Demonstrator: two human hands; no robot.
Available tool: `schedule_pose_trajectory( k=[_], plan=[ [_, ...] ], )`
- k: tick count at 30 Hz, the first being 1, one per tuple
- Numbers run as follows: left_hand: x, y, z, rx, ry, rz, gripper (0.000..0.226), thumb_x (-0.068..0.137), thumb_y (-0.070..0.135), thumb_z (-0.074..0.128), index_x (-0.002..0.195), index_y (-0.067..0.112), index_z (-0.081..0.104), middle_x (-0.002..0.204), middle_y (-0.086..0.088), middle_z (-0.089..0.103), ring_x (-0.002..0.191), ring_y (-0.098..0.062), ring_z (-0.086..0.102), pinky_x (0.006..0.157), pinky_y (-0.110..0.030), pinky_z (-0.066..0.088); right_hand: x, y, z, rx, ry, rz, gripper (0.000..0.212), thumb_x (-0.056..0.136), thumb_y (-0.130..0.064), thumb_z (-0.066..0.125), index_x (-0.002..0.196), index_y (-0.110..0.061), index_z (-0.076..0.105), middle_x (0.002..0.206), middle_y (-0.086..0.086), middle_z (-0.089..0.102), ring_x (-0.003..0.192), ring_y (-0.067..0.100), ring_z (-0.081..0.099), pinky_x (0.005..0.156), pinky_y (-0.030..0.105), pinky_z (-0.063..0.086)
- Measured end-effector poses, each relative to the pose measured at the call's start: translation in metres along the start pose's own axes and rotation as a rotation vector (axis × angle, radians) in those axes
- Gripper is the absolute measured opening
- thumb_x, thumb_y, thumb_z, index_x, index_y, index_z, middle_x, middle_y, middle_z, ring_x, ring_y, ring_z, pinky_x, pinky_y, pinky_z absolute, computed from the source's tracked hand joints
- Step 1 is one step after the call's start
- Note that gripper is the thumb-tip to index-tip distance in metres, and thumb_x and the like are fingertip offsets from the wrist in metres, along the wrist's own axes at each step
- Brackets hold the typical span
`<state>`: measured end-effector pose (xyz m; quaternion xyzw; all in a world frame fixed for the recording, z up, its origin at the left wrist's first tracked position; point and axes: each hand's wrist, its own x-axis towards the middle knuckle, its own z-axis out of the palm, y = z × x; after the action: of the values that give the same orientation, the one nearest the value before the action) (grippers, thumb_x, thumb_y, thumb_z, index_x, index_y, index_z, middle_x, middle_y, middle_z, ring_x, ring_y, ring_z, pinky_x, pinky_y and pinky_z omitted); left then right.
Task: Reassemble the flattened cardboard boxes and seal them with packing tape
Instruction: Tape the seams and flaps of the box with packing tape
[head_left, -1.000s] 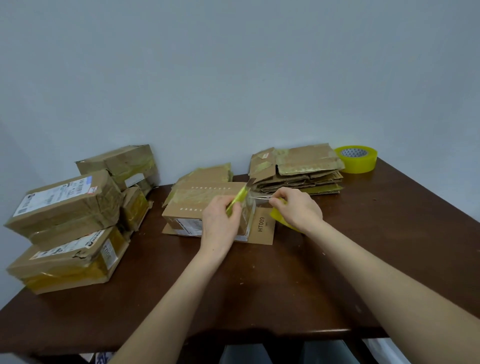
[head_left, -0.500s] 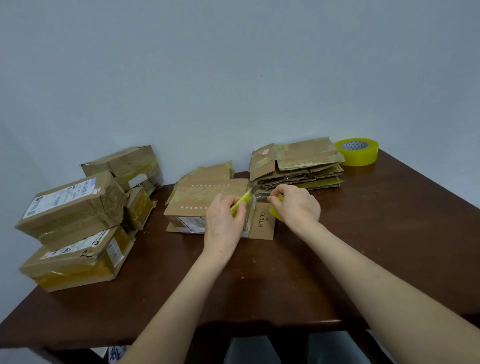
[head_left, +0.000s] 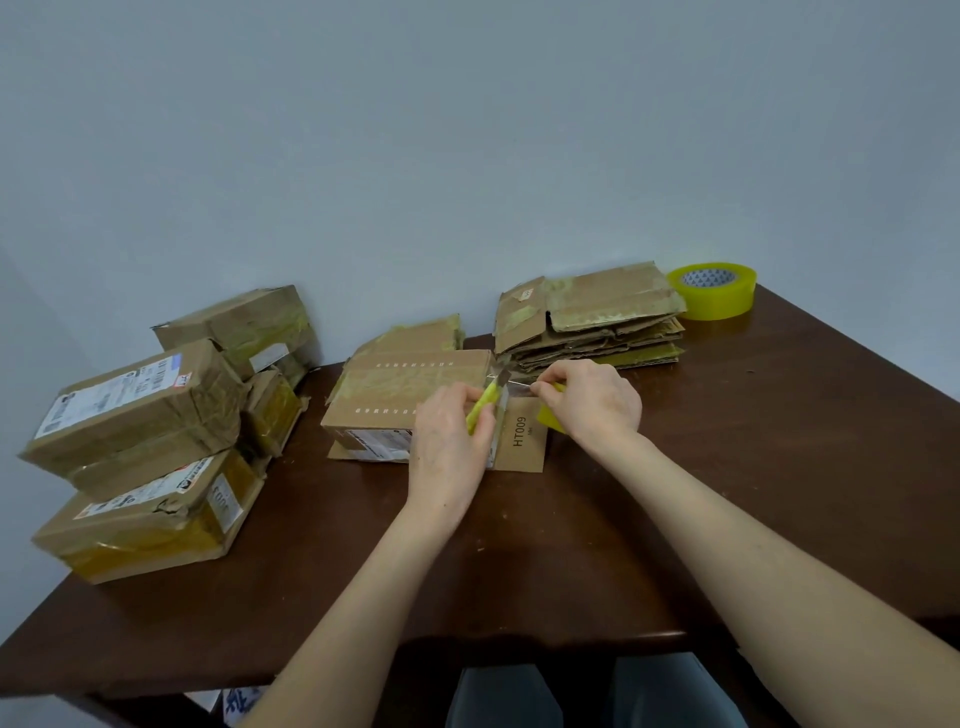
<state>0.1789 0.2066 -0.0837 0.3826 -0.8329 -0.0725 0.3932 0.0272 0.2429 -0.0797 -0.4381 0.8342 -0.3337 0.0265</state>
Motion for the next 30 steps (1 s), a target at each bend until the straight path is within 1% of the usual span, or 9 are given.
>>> schedule_pose_trajectory(
  k=[4,7,9,12,14,18,21,25,30],
  plan=[
    [-0.001,-0.001,0.002,0.004,0.008,0.028,0.008,0.092,0.018,0.058,0.098,0.013,0.061,0.086,0.009,0.051,0.083,-0.015,0.053,0.079,-0.037,0.047,-0.001,0.003,0.003,0.019,0.018,-0.004,0.021,0.092,-0.049,0.053,0.103,-0.039,0.069,0.102,-0.007,0.069,0.097,0.018,0.062,0.066,0.028,0.041],
    [0.000,-0.002,0.003,0.003,0.009,0.040,0.007,0.092,0.017,0.058,0.096,0.012,0.060,0.086,0.007,0.052,0.082,-0.017,0.053,0.080,-0.042,0.048,-0.002,0.005,0.005,0.009,0.024,0.000,0.023,0.092,-0.050,0.052,0.106,-0.040,0.068,0.104,-0.006,0.069,0.099,0.019,0.062,0.066,0.028,0.042],
    [0.000,-0.003,0.004,0.003,0.005,0.039,0.006,0.092,0.018,0.058,0.095,0.013,0.059,0.086,0.006,0.052,0.082,-0.018,0.053,0.080,-0.044,0.048,-0.002,0.005,0.005,-0.009,0.011,-0.002,0.026,0.092,-0.051,0.051,0.113,-0.041,0.065,0.109,-0.005,0.068,0.102,0.020,0.062,0.069,0.029,0.043],
    [-0.001,-0.004,0.005,0.004,-0.004,0.037,0.006,0.092,0.019,0.057,0.096,0.013,0.058,0.086,0.005,0.052,0.082,-0.018,0.052,0.084,-0.047,0.048,0.000,0.006,0.002,-0.003,-0.036,0.007,0.035,0.092,-0.051,0.051,0.125,-0.044,0.057,0.118,-0.001,0.065,0.110,0.024,0.059,0.078,0.032,0.045],
    [-0.001,-0.005,0.006,-0.007,-0.009,0.030,0.006,0.092,0.019,0.057,0.096,0.014,0.058,0.086,0.006,0.052,0.083,-0.018,0.052,0.087,-0.049,0.048,0.002,0.008,0.001,0.003,-0.048,0.010,0.029,0.091,-0.051,0.052,0.118,-0.043,0.060,0.115,0.000,0.066,0.108,0.025,0.060,0.074,0.032,0.043],
    [-0.001,-0.006,0.005,-0.021,-0.005,0.033,0.006,0.092,0.018,0.057,0.095,0.014,0.058,0.086,0.005,0.052,0.082,-0.018,0.052,0.086,-0.049,0.048,0.001,0.008,0.003,0.020,-0.021,-0.013,0.017,0.093,-0.047,0.051,0.102,-0.039,0.063,0.105,-0.001,0.067,0.100,0.026,0.061,0.069,0.031,0.040],
    [-0.002,-0.006,0.005,-0.010,-0.011,0.032,0.007,0.092,0.018,0.057,0.095,0.013,0.058,0.086,0.005,0.052,0.082,-0.018,0.051,0.085,-0.047,0.047,-0.001,0.009,0.005,0.029,-0.006,-0.037,0.017,0.094,-0.045,0.049,0.098,-0.036,0.063,0.102,-0.001,0.067,0.097,0.027,0.061,0.068,0.030,0.039],
    [-0.003,-0.006,0.006,-0.005,-0.004,0.038,0.008,0.092,0.020,0.057,0.096,0.013,0.059,0.086,0.006,0.053,0.082,-0.016,0.051,0.087,-0.047,0.047,-0.001,0.013,0.007,0.048,0.004,-0.046,0.017,0.093,-0.048,0.049,0.095,-0.037,0.061,0.101,-0.003,0.068,0.096,0.026,0.061,0.067,0.031,0.041],
    [-0.005,-0.008,0.009,-0.002,0.000,0.052,0.006,0.092,0.020,0.057,0.095,0.015,0.059,0.084,0.008,0.051,0.079,-0.013,0.048,0.090,-0.054,0.045,0.000,0.015,0.008,0.065,0.003,-0.037,0.016,0.092,-0.049,0.050,0.094,-0.038,0.062,0.101,-0.003,0.068,0.096,0.026,0.061,0.069,0.031,0.043]
  ],
)
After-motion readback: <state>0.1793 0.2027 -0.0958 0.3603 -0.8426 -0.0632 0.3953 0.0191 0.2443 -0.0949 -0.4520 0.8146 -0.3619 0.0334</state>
